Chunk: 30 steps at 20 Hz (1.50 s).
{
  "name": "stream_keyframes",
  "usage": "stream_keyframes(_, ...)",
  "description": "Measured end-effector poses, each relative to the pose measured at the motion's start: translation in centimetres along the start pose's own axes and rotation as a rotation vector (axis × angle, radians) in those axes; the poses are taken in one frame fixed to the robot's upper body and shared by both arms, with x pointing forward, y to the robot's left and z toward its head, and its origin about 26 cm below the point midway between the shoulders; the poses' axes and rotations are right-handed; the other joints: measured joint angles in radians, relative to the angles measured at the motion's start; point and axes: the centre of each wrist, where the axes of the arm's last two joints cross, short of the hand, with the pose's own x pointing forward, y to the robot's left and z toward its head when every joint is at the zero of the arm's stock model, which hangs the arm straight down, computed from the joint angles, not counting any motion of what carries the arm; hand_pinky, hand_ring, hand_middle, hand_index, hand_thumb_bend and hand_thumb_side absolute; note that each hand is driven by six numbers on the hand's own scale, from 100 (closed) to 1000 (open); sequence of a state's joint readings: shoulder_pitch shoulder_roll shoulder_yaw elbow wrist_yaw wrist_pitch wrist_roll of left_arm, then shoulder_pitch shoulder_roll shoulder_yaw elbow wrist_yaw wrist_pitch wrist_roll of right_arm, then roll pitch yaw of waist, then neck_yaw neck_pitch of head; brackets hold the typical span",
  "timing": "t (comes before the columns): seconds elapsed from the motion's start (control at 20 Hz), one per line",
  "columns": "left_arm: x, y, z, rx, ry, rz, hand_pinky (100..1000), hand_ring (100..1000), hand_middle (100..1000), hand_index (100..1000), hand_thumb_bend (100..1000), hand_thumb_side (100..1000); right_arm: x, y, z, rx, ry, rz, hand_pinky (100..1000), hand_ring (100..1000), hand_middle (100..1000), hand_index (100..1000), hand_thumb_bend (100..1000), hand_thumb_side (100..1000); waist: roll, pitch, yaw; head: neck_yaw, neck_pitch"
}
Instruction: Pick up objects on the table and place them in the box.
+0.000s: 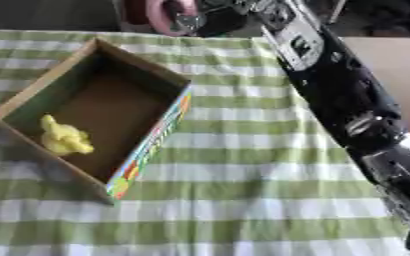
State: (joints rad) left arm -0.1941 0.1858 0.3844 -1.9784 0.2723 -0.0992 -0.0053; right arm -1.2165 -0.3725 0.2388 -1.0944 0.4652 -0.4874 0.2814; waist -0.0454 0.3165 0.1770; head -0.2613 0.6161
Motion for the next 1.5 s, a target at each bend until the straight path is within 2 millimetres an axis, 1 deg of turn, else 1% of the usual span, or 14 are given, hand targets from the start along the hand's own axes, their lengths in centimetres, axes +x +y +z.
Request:
stream_keyframes(0.15,0.0,-0.1,0.0,0.0,-0.003,0.005,560,743,662,718,100,972,0.7,1.1,-1.2,0.012,-0.022,-0.032,645,540,376,540,100,394,0.0,-0.003,0.008,-0.009,0.005)
stream_keyframes(0.35,0.1,-0.2,-0.3,-0.008,-0.01,0.014,559,743,662,718,100,968,1.0,3.2,-2.3,0.047,-0.015,-0.07,648,542,378,543,100,378,0.0,-0.004,0.019,-0.022,0.007)
stream_keyframes(0.55,0.1,-0.4,-0.4,-0.012,-0.017,0.023,559,743,662,718,100,970,1.0,5.7,-2.8,0.093,0.007,-0.093,643,548,380,544,100,372,-0.001,-0.004,0.029,-0.032,0.007)
stream_keyframes(0.8,0.2,-0.4,-0.5,-0.014,-0.024,0.026,559,743,662,717,100,972,1.4,8.3,-3.1,0.139,0.005,-0.086,640,562,389,548,100,348,-0.007,0.0,0.029,-0.037,0.007)
stream_keyframes(0.9,0.2,-0.5,-0.6,-0.015,-0.026,0.026,559,743,662,717,100,974,1.4,9.2,-3.1,0.166,0.009,-0.079,643,589,423,575,100,333,-0.007,0.004,0.03,-0.038,0.007)
stream_keyframes(0.95,0.2,-0.5,-0.6,-0.015,-0.026,0.026,558,743,662,716,100,974,1.4,9.7,-3.0,0.182,0.01,-0.075,646,610,460,613,100,327,-0.008,0.005,0.03,-0.039,0.007)
stream_keyframes(1.1,0.2,-0.5,-0.6,-0.015,-0.025,0.026,558,743,662,716,100,975,1.6,10.5,-3.1,0.238,-0.006,-0.045,673,701,607,761,100,286,-0.013,0.005,0.031,-0.039,0.007)
stream_keyframes(1.2,0.2,-0.5,-0.6,-0.017,-0.024,0.027,558,743,661,716,100,980,1.7,10.7,-3.2,0.28,-0.027,-0.018,690,739,689,812,100,281,-0.013,0.005,0.031,-0.039,0.007)
stream_keyframes(1.25,0.2,-0.5,-0.6,-0.017,-0.024,0.027,558,743,661,715,100,974,1.8,10.7,-3.2,0.299,-0.035,-0.004,699,757,728,843,100,233,-0.013,0.005,0.031,-0.039,0.007)
stream_keyframes(1.3,0.2,-0.5,-0.6,-0.018,-0.024,0.027,558,743,661,715,100,974,1.8,10.7,-3.2,0.32,-0.04,0.01,714,776,760,870,100,304,-0.013,0.005,0.031,-0.039,0.007)
stream_keyframes(1.35,0.2,-0.5,-0.6,-0.018,-0.023,0.027,558,743,661,715,100,974,1.8,10.7,-3.3,0.341,-0.045,0.025,717,780,766,874,100,324,-0.013,0.005,0.031,-0.039,0.007)
stream_keyframes(1.4,0.2,-0.5,-0.6,-0.018,-0.023,0.027,558,743,661,715,100,975,1.8,10.6,-3.3,0.362,-0.051,0.04,744,816,814,911,100,472,-0.013,0.005,0.031,-0.039,0.007)
stream_keyframes(1.45,0.2,-0.5,-0.6,-0.019,-0.022,0.027,558,743,661,715,100,975,1.8,10.5,-3.4,0.382,-0.058,0.055,761,839,839,932,100,559,-0.013,0.005,0.031,-0.039,0.007)
stream_keyframes(1.5,0.2,-0.5,-0.6,-0.019,-0.022,0.027,558,743,661,715,100,975,1.8,10.5,-3.4,0.403,-0.066,0.071,775,857,858,944,100,622,-0.013,0.005,0.031,-0.039,0.007)
